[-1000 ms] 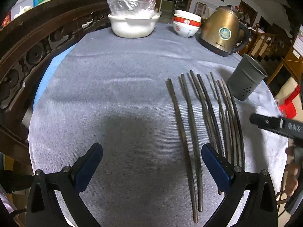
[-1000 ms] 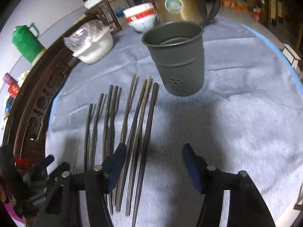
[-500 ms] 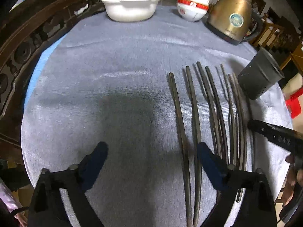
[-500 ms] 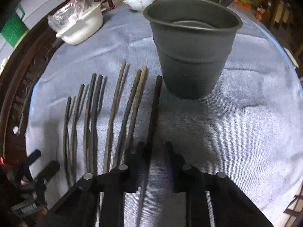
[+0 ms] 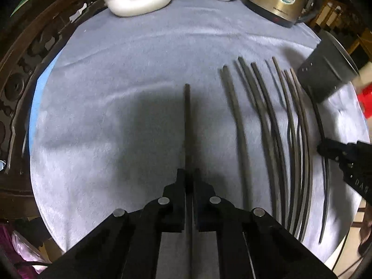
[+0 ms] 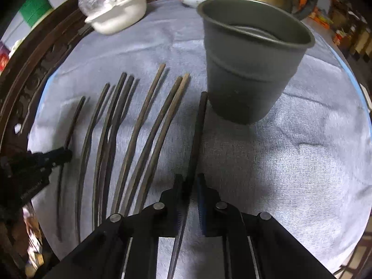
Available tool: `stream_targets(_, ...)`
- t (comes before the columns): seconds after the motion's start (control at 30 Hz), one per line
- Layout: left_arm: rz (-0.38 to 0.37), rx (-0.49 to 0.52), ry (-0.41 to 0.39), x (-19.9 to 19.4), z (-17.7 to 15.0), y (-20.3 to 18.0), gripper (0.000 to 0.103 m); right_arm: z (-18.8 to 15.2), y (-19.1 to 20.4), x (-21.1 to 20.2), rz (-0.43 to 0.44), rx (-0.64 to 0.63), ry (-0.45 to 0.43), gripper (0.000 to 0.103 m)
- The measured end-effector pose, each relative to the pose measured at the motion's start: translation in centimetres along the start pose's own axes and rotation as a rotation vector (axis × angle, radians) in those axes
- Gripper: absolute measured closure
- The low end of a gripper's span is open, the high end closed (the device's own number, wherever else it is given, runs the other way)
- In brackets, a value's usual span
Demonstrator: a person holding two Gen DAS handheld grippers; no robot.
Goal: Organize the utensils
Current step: 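Lower the left tool onto one dark chopstick and close it while the right tool grasps another, then lift the held chopsticks with both tools and carry them over the grey holder cup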
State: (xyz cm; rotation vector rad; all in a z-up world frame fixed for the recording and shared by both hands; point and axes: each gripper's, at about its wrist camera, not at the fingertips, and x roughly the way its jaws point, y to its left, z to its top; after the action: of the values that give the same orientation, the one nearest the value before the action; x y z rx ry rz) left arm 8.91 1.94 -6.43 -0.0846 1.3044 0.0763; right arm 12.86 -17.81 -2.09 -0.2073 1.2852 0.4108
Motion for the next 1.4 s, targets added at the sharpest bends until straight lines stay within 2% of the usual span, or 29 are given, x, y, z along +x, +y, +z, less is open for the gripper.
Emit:
stream_targets(0.07,-0.012,-0.015,0.016,-0.3,-0.4,1.0,0.097,-0.7,0.7,-0.2,-0.012,-0.073,0.035,0.089)
stream_targets(0.13,-0.057,-0.037,0.04,-0.1,-0.1,1.6,0.095,-0.9,1.1,-0.2,-0.014,-0.11,0.053,0.088)
stream_targets(0.17,-0.075,-0.047,0.055,-0.1,0.2,1.9,0.089,-0.7,1.1,-0.2,-0.004,-0.1,0.069,0.088)
stream_targets(0.27,-0.07,-0.054,0.077,0.4,1.9,2.7,0.057,0.3,0.6,0.0,0.035,-0.06,0.098,0.083)
stream_targets(0.33,-0.042,-0.047,0.079,0.4,2.8,3.0,0.056,1.1,0.0,0.3,0.056,-0.009,0.101,0.083)
stream_targets(0.47,-0.054,-0.041,0.133,1.4,3.9,3.6,0.057,2.3,-1.7,0.5,0.097,0.121,0.118,0.083)
stream_targets(0.53,-0.038,-0.025,0.136,1.4,4.4,3.8,0.066,2.7,-1.5,0.6,0.078,0.114,0.143,0.083)
stream_targets(0.57,-0.028,-0.021,0.142,1.5,4.6,4.1,0.076,2.9,-1.3,0.7,0.063,0.102,0.153,0.084)
stream_targets(0.6,-0.024,-0.019,0.146,1.6,4.9,4.2,0.091,3.1,-0.9,0.8,0.044,0.078,0.169,0.084)
stream_targets(0.63,-0.029,-0.019,0.154,1.7,5.1,4.4,0.097,3.5,-0.7,0.8,0.032,0.061,0.182,0.084)
stream_targets(0.73,-0.076,-0.037,0.174,1.6,5.7,5.7,0.098,4.3,0.6,1.5,0.004,0.031,0.211,0.092)
stream_targets(0.9,-0.139,-0.073,0.212,1.6,5.5,8.3,0.097,5.1,1.0,1.7,0.007,-0.01,0.256,0.092)
stream_targets(1.03,-0.137,-0.071,0.229,2.6,7.0,8.3,0.097,6.1,0.2,2.6,0.04,0.011,0.299,0.094)
stream_targets(1.1,-0.126,-0.057,0.213,2.8,7.3,7.7,0.097,6.2,0.5,2.8,0.014,-0.007,0.297,0.094)
stream_targets(1.2,-0.124,-0.053,0.184,2.7,7.1,7.0,0.097,5.6,1.7,3.0,-0.031,-0.048,0.256,0.095)
stream_targets(1.27,-0.152,-0.078,0.17,2.4,6.0,7.1,0.098,5.0,2.0,2.3,0.022,-0.015,0.229,0.096)
stream_targets(1.33,-0.19,-0.102,0.126,1.4,4.4,7.8,0.098,4.2,2.3,0.6,0.066,0.0,0.147,0.096)
stream_targets(1.4,-0.213,-0.143,0.042,-0.4,3.8,8.8,0.098,3.2,2.6,-1.3,0.116,0.027,0.055,0.096)
